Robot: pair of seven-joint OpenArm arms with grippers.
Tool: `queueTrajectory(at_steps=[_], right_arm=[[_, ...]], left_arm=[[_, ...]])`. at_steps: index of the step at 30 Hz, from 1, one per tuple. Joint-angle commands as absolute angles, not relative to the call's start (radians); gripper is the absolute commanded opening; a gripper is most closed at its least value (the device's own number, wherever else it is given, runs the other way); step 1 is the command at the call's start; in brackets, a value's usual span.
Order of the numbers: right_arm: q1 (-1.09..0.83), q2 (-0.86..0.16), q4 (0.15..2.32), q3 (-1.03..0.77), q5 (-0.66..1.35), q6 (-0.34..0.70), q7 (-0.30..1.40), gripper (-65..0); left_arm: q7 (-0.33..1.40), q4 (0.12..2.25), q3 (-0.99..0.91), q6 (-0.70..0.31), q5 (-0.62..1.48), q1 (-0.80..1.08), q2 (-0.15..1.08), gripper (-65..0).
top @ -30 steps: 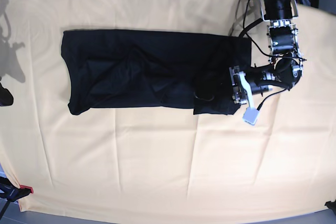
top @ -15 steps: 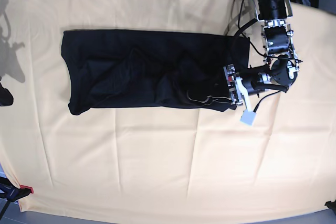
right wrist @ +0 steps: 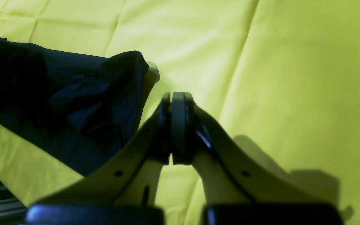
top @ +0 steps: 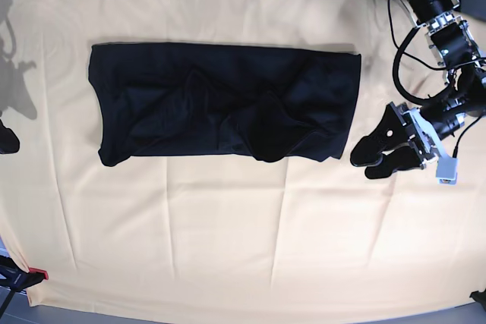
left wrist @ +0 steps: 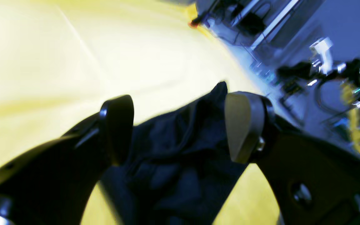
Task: Fold the T-shirt properly
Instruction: 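Press and smooth the folded end with the left gripper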
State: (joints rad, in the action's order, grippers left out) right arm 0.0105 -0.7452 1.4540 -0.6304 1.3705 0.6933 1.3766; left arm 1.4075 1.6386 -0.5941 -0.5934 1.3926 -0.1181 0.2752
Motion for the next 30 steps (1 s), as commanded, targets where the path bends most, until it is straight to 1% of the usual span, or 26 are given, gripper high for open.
queueTrajectory(at_steps=[1,2,4,5,8,9,10,13,14,15,22,27,30], right_arm=[[0.025,-0.776,1.469,-0.639,1.398,0.698,1.355,-65.0],[0.025,-0.776,1.469,-0.639,1.398,0.698,1.355,-65.0],[0.025,-0.776,1.469,-0.639,1.415,0.698,1.355,-65.0],[0.025,-0.776,1.469,-0.639,1.417,0.698,1.355,-65.0],[0.025,-0.776,1.469,-0.639,1.416,0.698,1.355,-65.0],[0.025,-0.776,1.469,-0.639,1.416,0.698,1.355,-65.0],[0.025,-0.776,1.469,-0.639,1.416,0.698,1.355,-65.0],[0.025,-0.776,1.469,-0.639,1.416,0.698,1.354,-65.0],[0.025,-0.776,1.469,-0.639,1.417,0.698,1.354,-65.0],[0.025,-0.776,1.469,-0.639,1.417,0.698,1.354,-65.0],[0.025,-0.776,1.469,-0.639,1.417,0.698,1.355,-65.0],[0.025,-0.776,1.469,-0.639,1.416,0.698,1.355,-65.0],[0.025,-0.776,1.469,-0.639,1.417,0.698,1.354,-65.0]], left_arm=[[1.396,1.654,-0.596,-0.591,1.355,-0.122,0.297,-25.8],[1.396,1.654,-0.596,-0.570,1.288,-0.112,0.296,-34.9],[1.396,1.654,-0.596,-0.533,1.194,-0.088,0.296,-60.3],[1.394,1.654,-0.596,-0.523,1.182,-0.076,0.296,-65.0],[1.396,1.654,-0.593,-0.524,1.202,-0.043,0.296,-65.0],[1.396,1.654,-0.588,-0.523,1.209,-0.033,0.296,-63.3],[1.396,1.654,-0.583,-0.523,1.217,-0.023,0.296,-55.2],[1.392,1.654,-0.568,-0.527,1.216,0.004,0.296,-25.3],[1.389,1.654,-0.562,-0.527,1.216,0.010,0.296,-18.8],[1.385,1.654,-0.558,-0.527,1.215,0.015,0.296,-15.4],[1.370,1.654,-0.529,-0.535,1.212,0.019,0.264,-15.6],[1.348,1.654,-0.443,-0.547,1.211,0.019,0.263,-15.6],[1.322,1.654,-0.381,-0.545,1.156,0.019,0.263,-15.6]])
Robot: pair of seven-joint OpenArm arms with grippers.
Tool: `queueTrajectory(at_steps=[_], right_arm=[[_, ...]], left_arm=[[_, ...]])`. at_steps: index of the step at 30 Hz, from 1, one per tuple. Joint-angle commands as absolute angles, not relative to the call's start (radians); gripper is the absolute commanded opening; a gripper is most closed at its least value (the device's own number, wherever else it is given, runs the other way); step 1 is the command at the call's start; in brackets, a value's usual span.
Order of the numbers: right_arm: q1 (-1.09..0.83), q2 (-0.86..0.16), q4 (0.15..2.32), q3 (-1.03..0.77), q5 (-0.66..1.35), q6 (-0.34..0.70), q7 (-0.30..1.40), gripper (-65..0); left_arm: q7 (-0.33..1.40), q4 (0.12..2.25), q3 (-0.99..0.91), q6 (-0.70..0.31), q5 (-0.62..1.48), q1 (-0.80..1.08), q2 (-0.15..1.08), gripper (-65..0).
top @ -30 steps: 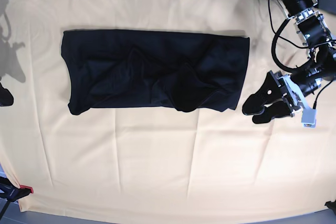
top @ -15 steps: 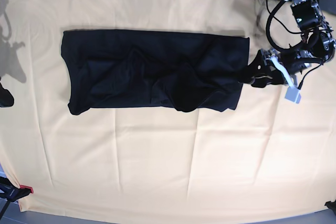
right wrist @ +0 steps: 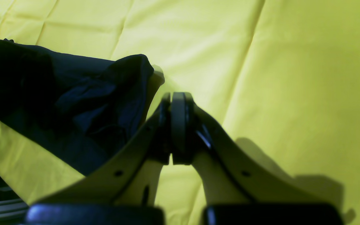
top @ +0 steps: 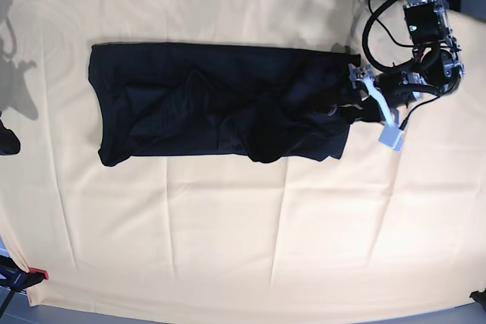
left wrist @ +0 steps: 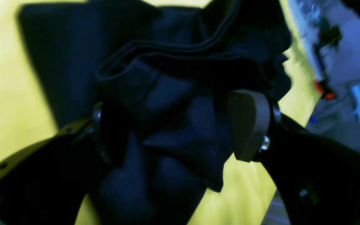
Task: Fold the T-shirt properly
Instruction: 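Press and smooth the folded end with the left gripper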
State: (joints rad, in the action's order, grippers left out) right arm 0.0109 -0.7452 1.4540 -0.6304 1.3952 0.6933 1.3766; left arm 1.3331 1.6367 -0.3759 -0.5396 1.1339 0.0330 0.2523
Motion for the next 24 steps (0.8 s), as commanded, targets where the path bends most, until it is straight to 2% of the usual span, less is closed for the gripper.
queueTrajectory(at_steps=[1,7,14,18,24], right_arm=[[0.025,-0.776,1.469,-0.639,1.417,0.698,1.355,-65.0],[0.025,-0.776,1.469,-0.639,1.416,0.698,1.355,-65.0],[0.025,-0.776,1.469,-0.639,1.417,0.698,1.354,-65.0],[0.025,-0.776,1.469,-0.639,1.416,0.698,1.354,-65.0],[0.025,-0.776,1.469,-0.639,1.416,0.698,1.354,-65.0]], left_arm=[[1.313,1.654,-0.365,-0.544,1.132,0.020,0.263,-15.6],[1.302,1.654,-0.335,-0.516,1.143,0.019,0.263,-15.6],[1.371,1.654,-0.335,-0.638,1.377,0.019,0.263,-15.6],[1.387,1.654,-0.335,-0.659,1.406,0.020,0.251,-15.6],[1.396,1.654,-0.334,-0.685,1.484,0.020,0.159,-15.6]])
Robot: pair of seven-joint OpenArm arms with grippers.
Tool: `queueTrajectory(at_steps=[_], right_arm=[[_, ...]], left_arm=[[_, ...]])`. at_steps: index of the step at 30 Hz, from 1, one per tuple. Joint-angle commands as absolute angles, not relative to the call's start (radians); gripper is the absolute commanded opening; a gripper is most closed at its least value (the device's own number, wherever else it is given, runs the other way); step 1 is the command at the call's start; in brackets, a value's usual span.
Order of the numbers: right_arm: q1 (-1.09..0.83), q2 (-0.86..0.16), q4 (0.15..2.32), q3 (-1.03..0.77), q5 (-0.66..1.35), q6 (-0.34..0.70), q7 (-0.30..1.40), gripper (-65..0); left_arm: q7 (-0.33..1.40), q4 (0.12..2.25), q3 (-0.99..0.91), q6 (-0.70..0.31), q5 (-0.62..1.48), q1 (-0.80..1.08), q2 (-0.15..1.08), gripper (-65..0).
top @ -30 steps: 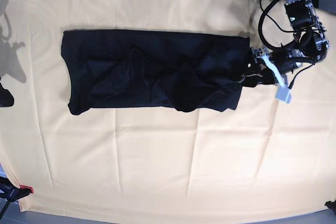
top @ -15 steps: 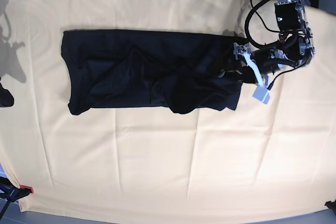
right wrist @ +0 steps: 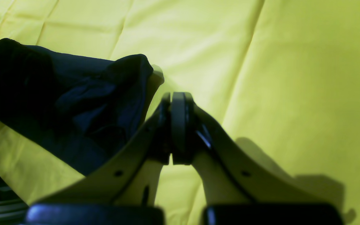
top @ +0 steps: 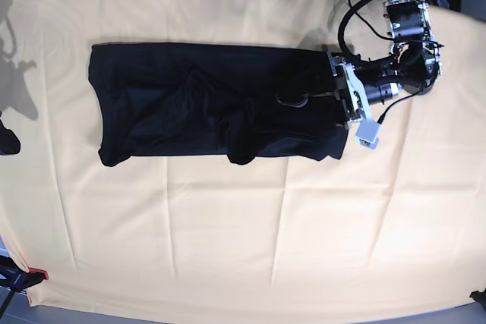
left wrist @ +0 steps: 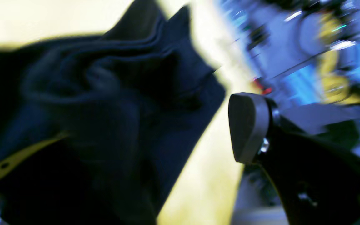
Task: Fold the T-shirt properly
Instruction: 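Press and smooth the folded end with the left gripper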
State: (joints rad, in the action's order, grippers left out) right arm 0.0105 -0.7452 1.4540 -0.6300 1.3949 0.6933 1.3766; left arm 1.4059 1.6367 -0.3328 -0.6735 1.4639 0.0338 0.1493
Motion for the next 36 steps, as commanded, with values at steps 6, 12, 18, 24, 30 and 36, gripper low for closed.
queueTrajectory(at_steps=[6,12,18,24,30,36], right_arm=[[0.025,-0.776,1.469,-0.639,1.416,0.698,1.354,-65.0],[0.025,-0.776,1.469,-0.639,1.416,0.698,1.339,-65.0],[0.025,-0.776,1.469,-0.639,1.416,0.698,1.340,-65.0],[0.025,-0.776,1.469,-0.639,1.416,0.698,1.340,-65.0],[0.027,-0.776,1.469,-0.639,1.417,0.698,1.339,-65.0],[0.060,-0.802,1.469,-0.680,1.412,0.698,1.349,-64.3]], left_arm=[[1.396,1.655,-0.266,-0.681,1.484,0.031,0.133,-15.6],[1.396,1.656,-0.113,-0.682,1.484,0.038,0.134,-15.6],[1.396,1.657,-0.034,-0.681,1.484,0.009,0.136,-15.6],[1.396,1.699,-0.173,-0.682,1.484,-0.081,0.136,-15.6],[1.396,1.711,-0.331,-0.698,1.380,-0.076,0.147,-16.2],[1.346,1.710,-0.278,-0.649,1.010,0.009,0.194,-31.0]])
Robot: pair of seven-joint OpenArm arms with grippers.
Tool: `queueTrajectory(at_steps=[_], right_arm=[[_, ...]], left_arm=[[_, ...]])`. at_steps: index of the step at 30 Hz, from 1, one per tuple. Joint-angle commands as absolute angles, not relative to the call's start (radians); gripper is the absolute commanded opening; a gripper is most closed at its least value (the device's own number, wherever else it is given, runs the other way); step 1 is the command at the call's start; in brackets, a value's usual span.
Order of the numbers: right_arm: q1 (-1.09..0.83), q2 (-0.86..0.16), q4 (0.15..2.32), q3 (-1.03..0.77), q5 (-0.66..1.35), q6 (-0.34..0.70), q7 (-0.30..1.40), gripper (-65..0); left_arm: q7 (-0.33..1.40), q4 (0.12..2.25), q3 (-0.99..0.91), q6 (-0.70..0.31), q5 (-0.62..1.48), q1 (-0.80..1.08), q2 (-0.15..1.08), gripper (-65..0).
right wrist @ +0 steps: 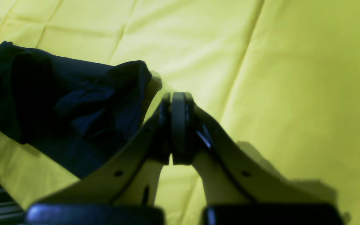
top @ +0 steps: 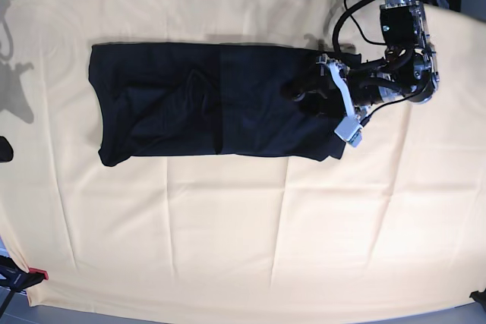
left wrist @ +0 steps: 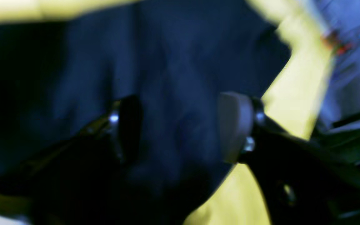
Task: Fold the T-shirt properly
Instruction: 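Press and smooth the folded end with the left gripper, then grasp both ends of the folded shirt with the left and right grippers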
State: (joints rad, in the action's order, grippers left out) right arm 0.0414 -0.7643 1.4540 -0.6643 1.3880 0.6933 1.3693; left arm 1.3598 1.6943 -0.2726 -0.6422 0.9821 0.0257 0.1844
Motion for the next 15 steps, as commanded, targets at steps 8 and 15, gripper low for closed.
queueTrajectory(at_steps=[8,15], right_arm=[[0.032,-0.895,1.469,-0.862,1.417,0.624,1.371,-45.9],[-0.143,-0.827,1.469,-0.863,1.484,0.682,1.396,-45.4]], left_arm=[[1.256,1.711,-0.262,-0.551,0.846,0.030,0.222,-65.0],[1.240,1.713,-0.263,-0.549,0.849,0.030,0.221,-65.0]])
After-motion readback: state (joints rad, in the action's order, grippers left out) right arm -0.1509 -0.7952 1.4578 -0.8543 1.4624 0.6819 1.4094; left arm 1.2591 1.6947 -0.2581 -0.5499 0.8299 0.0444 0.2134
